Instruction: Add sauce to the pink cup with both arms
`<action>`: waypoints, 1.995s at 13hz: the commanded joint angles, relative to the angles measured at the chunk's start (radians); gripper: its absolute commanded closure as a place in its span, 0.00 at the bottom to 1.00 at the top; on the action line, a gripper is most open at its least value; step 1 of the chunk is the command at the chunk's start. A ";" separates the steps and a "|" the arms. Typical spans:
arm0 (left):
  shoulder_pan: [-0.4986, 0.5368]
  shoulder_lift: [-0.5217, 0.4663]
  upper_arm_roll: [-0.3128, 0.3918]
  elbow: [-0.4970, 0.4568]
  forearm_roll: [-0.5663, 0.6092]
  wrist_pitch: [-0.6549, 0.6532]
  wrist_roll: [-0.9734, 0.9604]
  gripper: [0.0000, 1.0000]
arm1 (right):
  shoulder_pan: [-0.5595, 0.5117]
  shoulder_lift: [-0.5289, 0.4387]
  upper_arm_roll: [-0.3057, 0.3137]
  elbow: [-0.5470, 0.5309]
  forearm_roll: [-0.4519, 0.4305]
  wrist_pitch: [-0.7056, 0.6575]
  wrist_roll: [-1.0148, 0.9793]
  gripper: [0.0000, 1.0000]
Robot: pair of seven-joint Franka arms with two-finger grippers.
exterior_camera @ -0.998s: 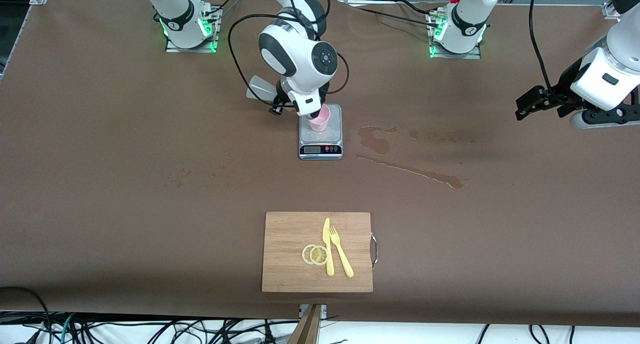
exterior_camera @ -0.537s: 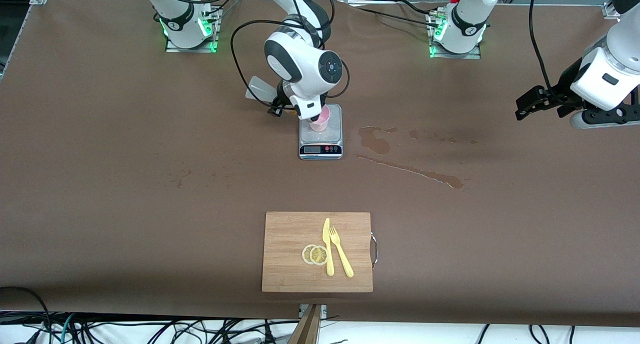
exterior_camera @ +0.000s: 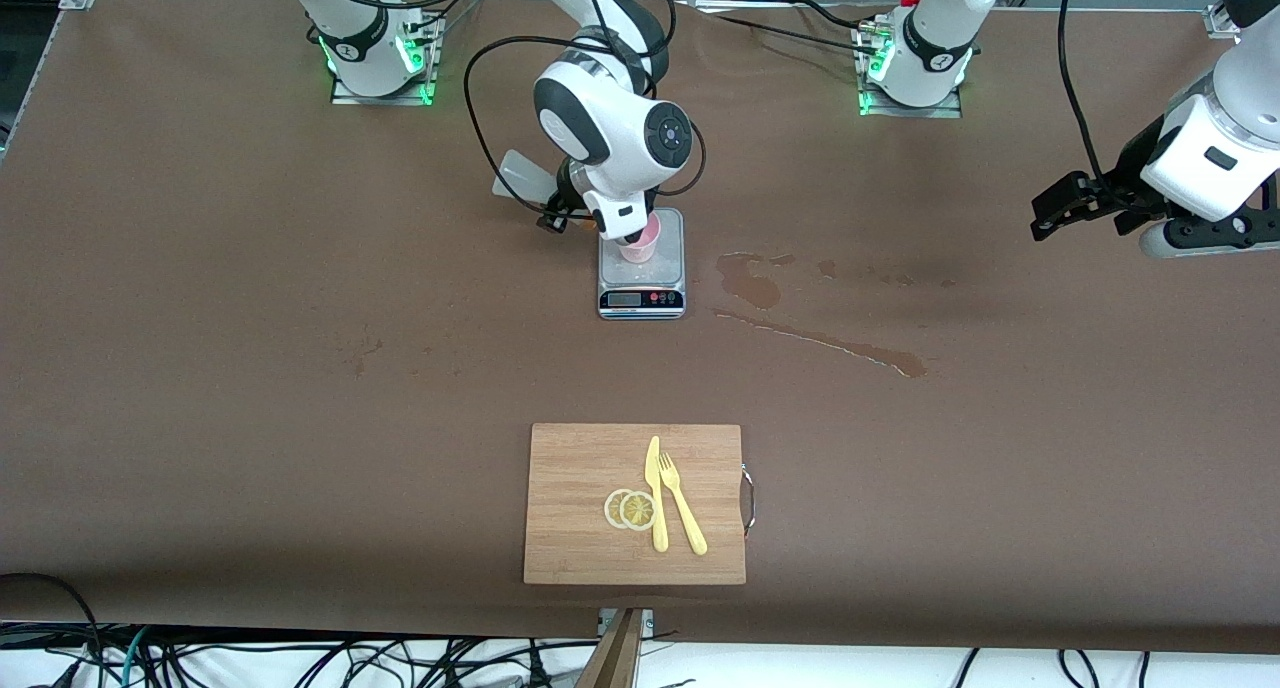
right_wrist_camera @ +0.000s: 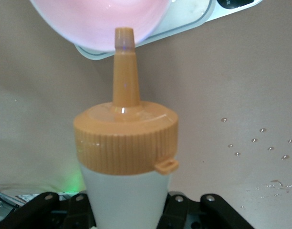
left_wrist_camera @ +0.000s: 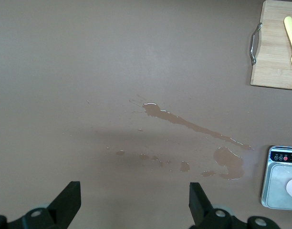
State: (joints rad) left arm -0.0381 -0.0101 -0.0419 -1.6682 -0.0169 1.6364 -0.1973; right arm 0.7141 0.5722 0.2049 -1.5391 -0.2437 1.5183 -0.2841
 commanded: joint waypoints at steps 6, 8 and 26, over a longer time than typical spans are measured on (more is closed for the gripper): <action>-0.002 -0.013 0.002 -0.008 -0.014 0.003 0.009 0.00 | 0.028 0.057 0.007 0.140 -0.016 -0.142 0.014 1.00; -0.002 -0.011 0.002 -0.008 -0.014 0.003 0.009 0.00 | 0.028 0.058 0.007 0.145 -0.016 -0.147 0.014 1.00; -0.002 -0.011 0.002 -0.008 -0.014 0.003 0.009 0.00 | 0.047 0.127 0.039 0.260 -0.086 -0.270 0.028 1.00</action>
State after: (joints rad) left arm -0.0381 -0.0100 -0.0419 -1.6683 -0.0169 1.6364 -0.1973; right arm 0.7609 0.6826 0.2308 -1.3198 -0.3111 1.2896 -0.2727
